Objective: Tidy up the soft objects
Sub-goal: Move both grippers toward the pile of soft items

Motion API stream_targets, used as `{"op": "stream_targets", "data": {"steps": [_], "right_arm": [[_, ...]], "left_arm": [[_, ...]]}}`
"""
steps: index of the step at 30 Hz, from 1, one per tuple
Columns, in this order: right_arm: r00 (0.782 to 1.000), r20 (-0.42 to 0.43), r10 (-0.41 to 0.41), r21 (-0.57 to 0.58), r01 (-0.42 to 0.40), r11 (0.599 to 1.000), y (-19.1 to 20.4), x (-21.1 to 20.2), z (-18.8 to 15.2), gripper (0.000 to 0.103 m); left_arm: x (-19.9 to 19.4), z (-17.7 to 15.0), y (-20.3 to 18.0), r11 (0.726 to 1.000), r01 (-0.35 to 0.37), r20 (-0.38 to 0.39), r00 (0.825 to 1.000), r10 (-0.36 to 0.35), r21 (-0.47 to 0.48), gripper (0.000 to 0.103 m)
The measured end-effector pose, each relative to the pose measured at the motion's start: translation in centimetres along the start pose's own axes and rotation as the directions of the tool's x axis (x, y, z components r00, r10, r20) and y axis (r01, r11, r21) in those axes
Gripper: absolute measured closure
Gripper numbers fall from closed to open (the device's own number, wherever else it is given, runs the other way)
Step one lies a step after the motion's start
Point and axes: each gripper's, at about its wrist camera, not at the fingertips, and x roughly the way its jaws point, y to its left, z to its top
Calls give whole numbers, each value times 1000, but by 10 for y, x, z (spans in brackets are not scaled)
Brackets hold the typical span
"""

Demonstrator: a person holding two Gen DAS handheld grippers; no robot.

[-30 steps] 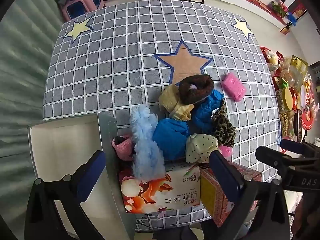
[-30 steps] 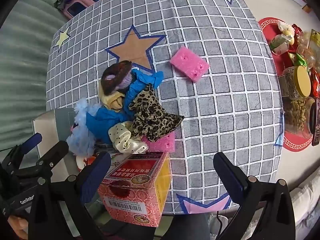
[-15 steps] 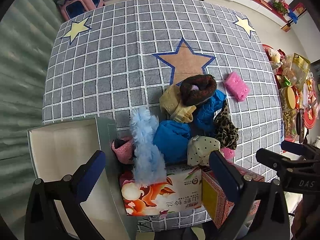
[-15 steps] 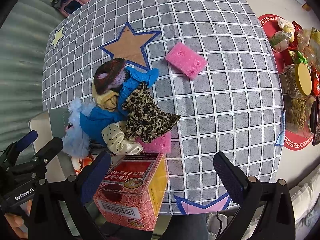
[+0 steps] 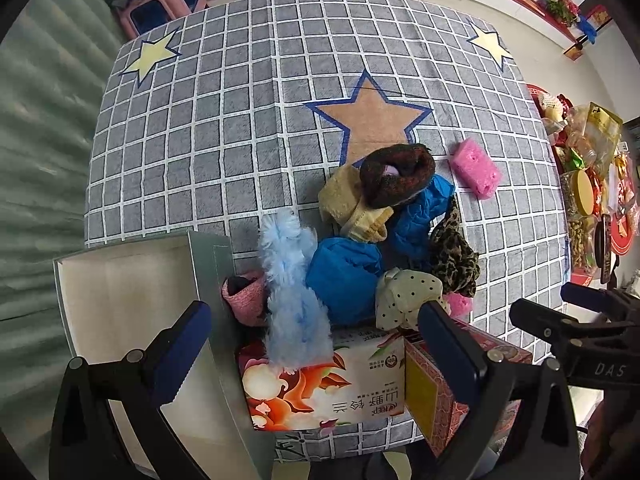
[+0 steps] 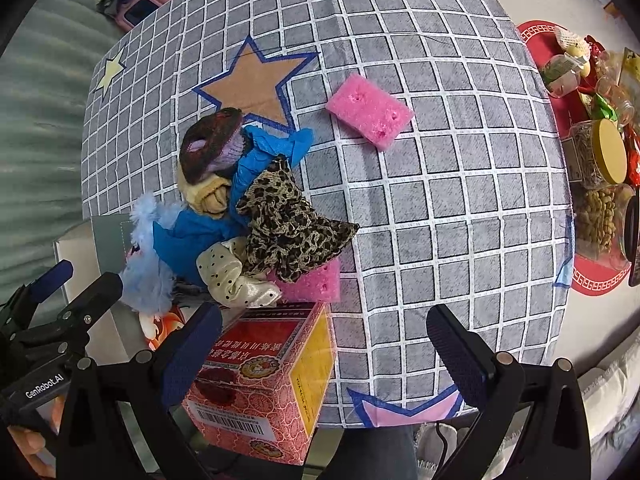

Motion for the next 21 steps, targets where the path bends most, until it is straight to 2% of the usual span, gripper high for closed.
{"op": "stream_targets", "data": {"steps": [7, 12, 21], "right_arm": [[1000, 2, 3, 1, -3, 1000, 1, 0, 0, 0], [1000, -10, 10, -1, -10, 1000, 0, 0, 1, 0], [1000, 11, 27, -9, -27, 1000, -3, 4, 3, 0]], "left_arm": [[0, 2, -2, 1000, -5, 18, 1000, 5, 6, 0], [1, 3, -2, 1000, 11, -10, 1000, -10, 9, 0], [8, 8, -1, 1000, -8, -16, 1000, 8, 14, 0]]}}
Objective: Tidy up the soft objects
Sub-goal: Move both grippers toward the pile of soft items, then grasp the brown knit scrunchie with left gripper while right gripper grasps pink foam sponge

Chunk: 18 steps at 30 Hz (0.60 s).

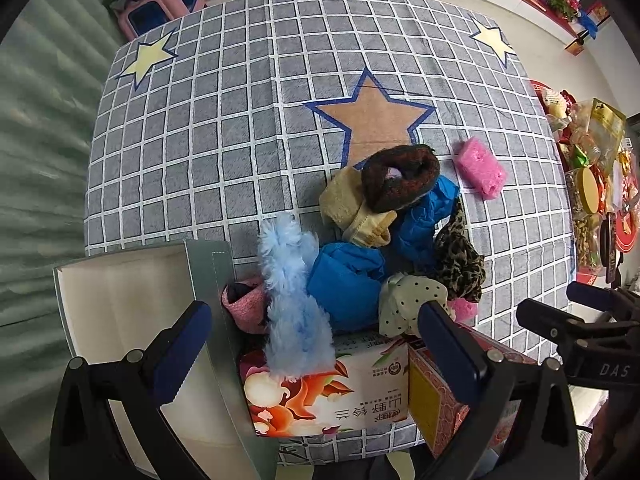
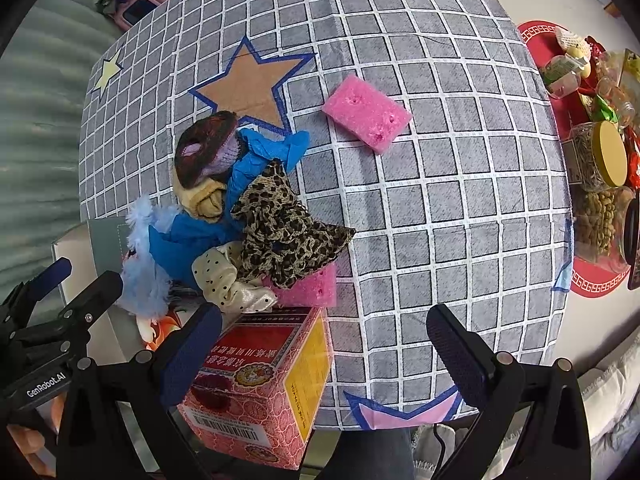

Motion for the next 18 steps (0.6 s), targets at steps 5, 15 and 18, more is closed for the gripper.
{"op": "stream_targets", "data": {"steps": [5, 15, 18], "right_arm": [[1000, -2, 4, 4, -4, 1000, -5, 4, 1, 0], [999, 28, -43, -21, 44, 999, -17, 10, 17, 0], [998, 30, -49, -22, 50, 999, -20, 14, 23, 0]], "left_arm": [[5, 4, -2, 1000, -14, 19, 1000, 13, 15, 0], [19, 29, -21, 992, -29, 68, 997, 21, 119, 0], [27, 40, -30, 986, -27, 73, 997, 15, 166, 0]]}}
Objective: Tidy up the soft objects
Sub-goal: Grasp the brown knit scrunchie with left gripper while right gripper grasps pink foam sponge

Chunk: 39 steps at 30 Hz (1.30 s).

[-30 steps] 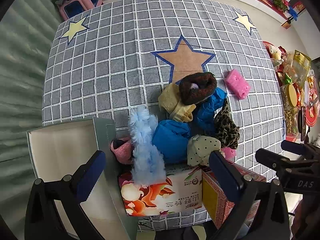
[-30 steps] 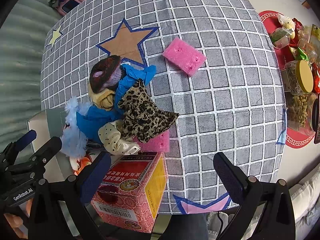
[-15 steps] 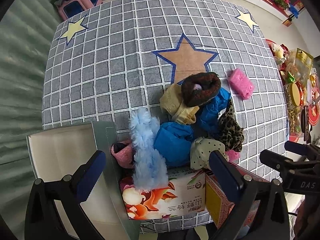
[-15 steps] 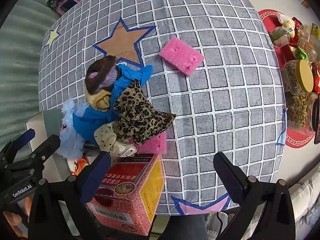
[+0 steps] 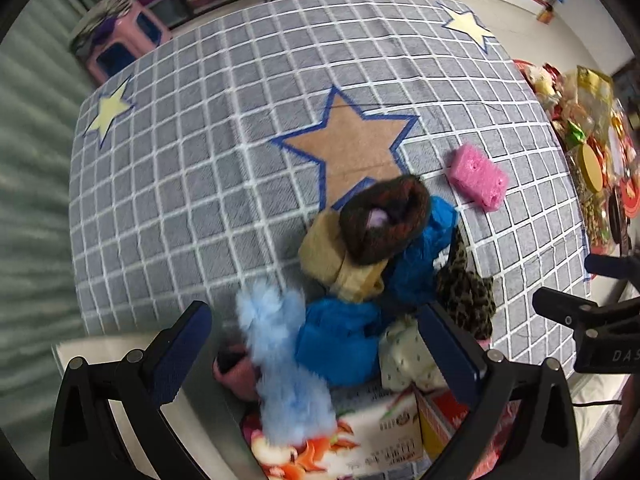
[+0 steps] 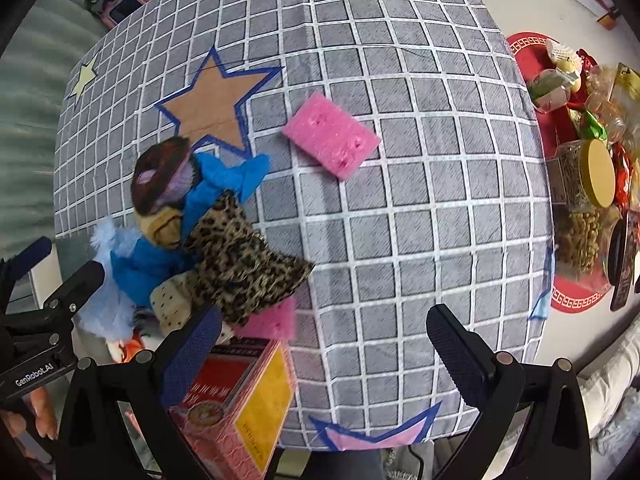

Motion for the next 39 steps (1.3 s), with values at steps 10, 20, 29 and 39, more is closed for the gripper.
{"op": "stream_targets", "data": {"steps": [10, 20, 29, 39], "right_arm": [[998, 63, -18, -28, 20, 999, -6, 11, 33, 0], [993, 92, -75, -50, 80, 996, -6, 42, 84, 0], [991, 64, -114, -127, 121, 985, -6, 99, 108, 0], [992, 47, -115, -112, 120, 986, -28, 120, 92, 0]], "left_arm": [[33, 36, -31, 987, 37, -18, 999, -35, 154, 0], [59, 57, -29, 990, 55, -54, 997, -49, 126, 15], [67, 59, -25, 985, 101, -77, 993, -91, 139, 21], [89, 60, -31, 975, 196, -96, 978, -187, 100, 53]]}}
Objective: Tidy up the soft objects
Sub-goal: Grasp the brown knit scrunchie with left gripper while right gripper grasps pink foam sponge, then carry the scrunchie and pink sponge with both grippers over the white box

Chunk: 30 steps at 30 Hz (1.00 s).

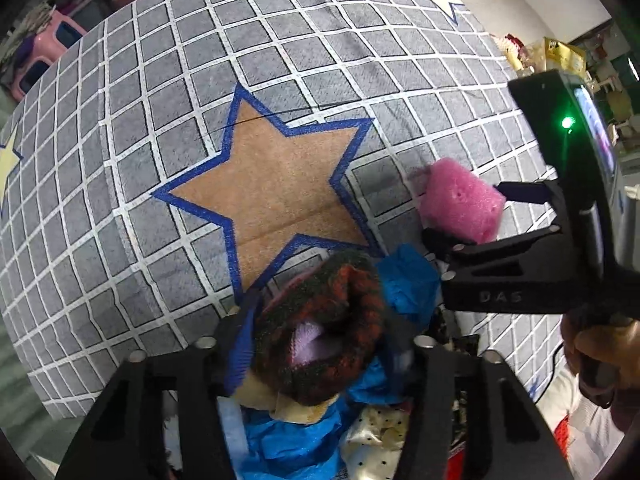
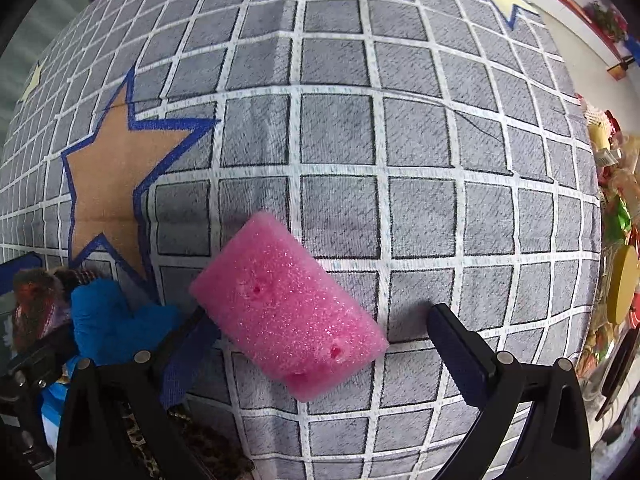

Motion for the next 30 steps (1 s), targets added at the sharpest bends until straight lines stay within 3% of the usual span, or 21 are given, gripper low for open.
{"op": "stream_targets", "data": {"steps": [2, 4, 5, 6, 13, 21, 30], "right_arm": [[999, -17, -38, -15, 37, 999, 1, -13, 9, 5], [999, 29, -45, -35, 46, 998, 14, -24, 14, 22], [997, 56, -46, -52, 49, 997, 20, -32, 14, 39], [996, 75, -48, -71, 53, 996, 26, -38, 14, 43], [991, 130, 24, -12, -22, 1000, 19, -65, 9, 43], [988, 147, 42, 56, -51, 997, -12, -98, -11, 43], [981, 179, 77, 102, -96, 990, -42, -130, -58, 43]], "left_arm": [[-1, 0, 3, 1000, -2, 14, 1000, 2, -13, 62], [-6, 2, 8, 999, -4, 29, 1000, 5, -34, 67], [-9, 3, 10, 999, -7, 41, 999, 9, -48, 68], [-12, 3, 12, 998, -9, 52, 999, 12, -59, 68], [-47, 1, 11, 994, -44, 129, 990, 57, -101, 69], [-91, -7, 3, 992, -36, 211, 976, 61, -121, 69], [-122, -16, -47, 998, -55, 254, 965, 64, -43, 69]]}}
